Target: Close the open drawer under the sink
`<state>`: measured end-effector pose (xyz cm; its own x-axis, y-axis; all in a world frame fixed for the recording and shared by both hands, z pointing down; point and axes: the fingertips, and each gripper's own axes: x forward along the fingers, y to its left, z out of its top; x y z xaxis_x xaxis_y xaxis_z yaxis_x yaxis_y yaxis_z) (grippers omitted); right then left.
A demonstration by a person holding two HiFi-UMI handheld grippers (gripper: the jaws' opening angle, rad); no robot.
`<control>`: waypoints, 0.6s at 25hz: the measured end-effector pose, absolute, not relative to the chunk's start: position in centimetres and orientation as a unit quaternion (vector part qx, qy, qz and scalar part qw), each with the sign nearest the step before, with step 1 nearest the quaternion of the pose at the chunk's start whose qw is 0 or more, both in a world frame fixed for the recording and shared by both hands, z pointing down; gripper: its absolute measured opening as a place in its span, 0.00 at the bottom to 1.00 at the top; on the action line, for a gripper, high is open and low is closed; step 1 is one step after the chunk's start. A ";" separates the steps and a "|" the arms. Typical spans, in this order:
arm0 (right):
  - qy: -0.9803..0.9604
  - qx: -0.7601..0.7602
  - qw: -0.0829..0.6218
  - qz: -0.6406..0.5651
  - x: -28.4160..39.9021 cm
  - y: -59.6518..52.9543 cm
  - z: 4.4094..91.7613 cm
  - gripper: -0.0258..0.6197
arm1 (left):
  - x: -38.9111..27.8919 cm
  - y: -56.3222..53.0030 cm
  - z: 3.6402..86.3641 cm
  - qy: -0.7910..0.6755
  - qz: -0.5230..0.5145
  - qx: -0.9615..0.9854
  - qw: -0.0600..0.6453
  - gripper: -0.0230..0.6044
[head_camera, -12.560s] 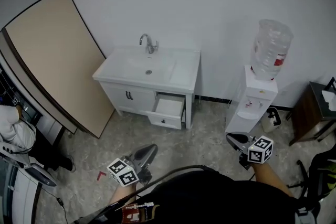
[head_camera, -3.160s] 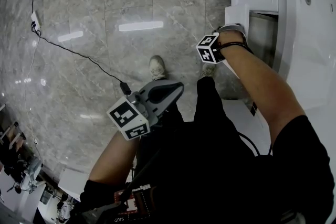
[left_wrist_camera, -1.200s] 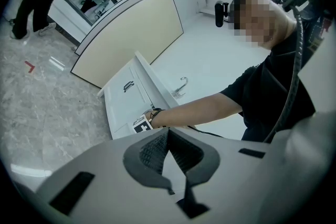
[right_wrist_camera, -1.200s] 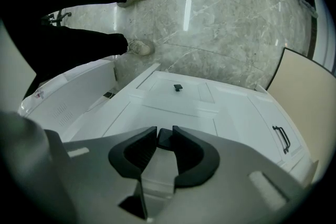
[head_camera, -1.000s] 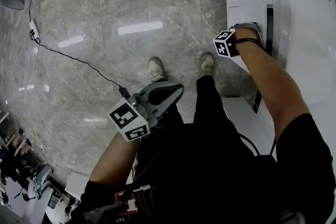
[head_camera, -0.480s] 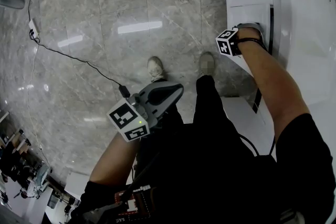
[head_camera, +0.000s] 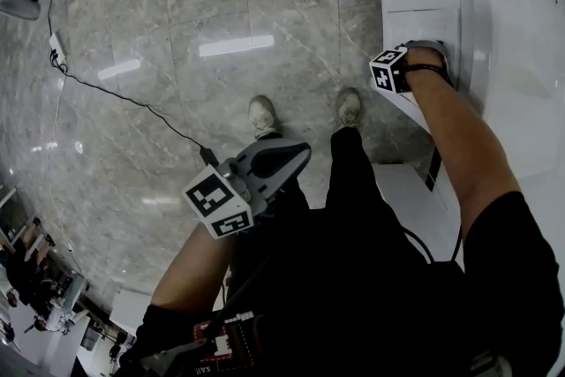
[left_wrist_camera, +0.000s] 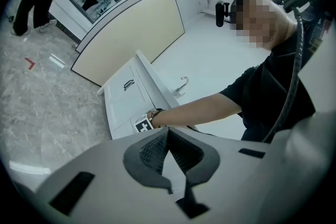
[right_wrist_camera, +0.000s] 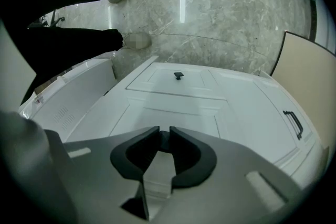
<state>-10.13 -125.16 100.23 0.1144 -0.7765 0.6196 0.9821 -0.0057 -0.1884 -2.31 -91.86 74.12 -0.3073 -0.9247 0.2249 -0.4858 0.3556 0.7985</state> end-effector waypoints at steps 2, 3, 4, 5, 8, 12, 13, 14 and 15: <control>-0.177 -0.297 0.687 -0.639 -10.1 -125.2 100.3 0.14 | -2.3 -91.9 74.0 -0.745 -0.313 0.473 0.349 0.04; -0.180 -0.297 0.689 -0.636 -10.1 -125.2 100.3 0.14 | -2.3 -91.8 74.0 -0.746 -0.313 0.474 0.349 0.04; -0.184 -0.296 0.692 -0.632 -10.0 -125.2 100.3 0.14 | -2.3 -91.7 74.1 -0.746 -0.313 0.474 0.349 0.04; -0.189 -0.296 0.694 -0.629 -10.0 -125.2 100.3 0.14 | -2.3 -91.6 74.1 -0.746 -0.312 0.473 0.349 0.04; -0.202 -0.297 0.692 -0.626 -10.0 -125.5 100.4 0.14 | -2.4 -91.4 74.4 -0.747 -0.311 0.472 0.351 0.04; -0.220 -0.298 0.696 -0.615 -10.0 -125.7 100.7 0.14 | -2.2 -91.5 74.4 -0.745 -0.310 0.473 0.353 0.04; -0.224 -0.296 0.700 -0.609 -10.1 -125.8 100.7 0.14 | -2.1 -91.5 74.3 -0.746 -0.310 0.473 0.351 0.04; -0.226 -0.294 0.703 -0.606 -10.1 -125.8 100.6 0.13 | -2.2 -91.4 74.2 -0.747 -0.310 0.473 0.350 0.04; -0.226 -0.292 0.703 -0.607 -10.0 -125.8 100.6 0.13 | -2.2 -91.2 74.0 -0.748 -0.310 0.472 0.348 0.04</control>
<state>-10.04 -125.84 100.61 0.1606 -0.7219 0.6731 0.9863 0.0920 -0.1367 -2.20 -91.18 74.00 -0.3128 -0.9220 0.2281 -0.4899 0.3624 0.7929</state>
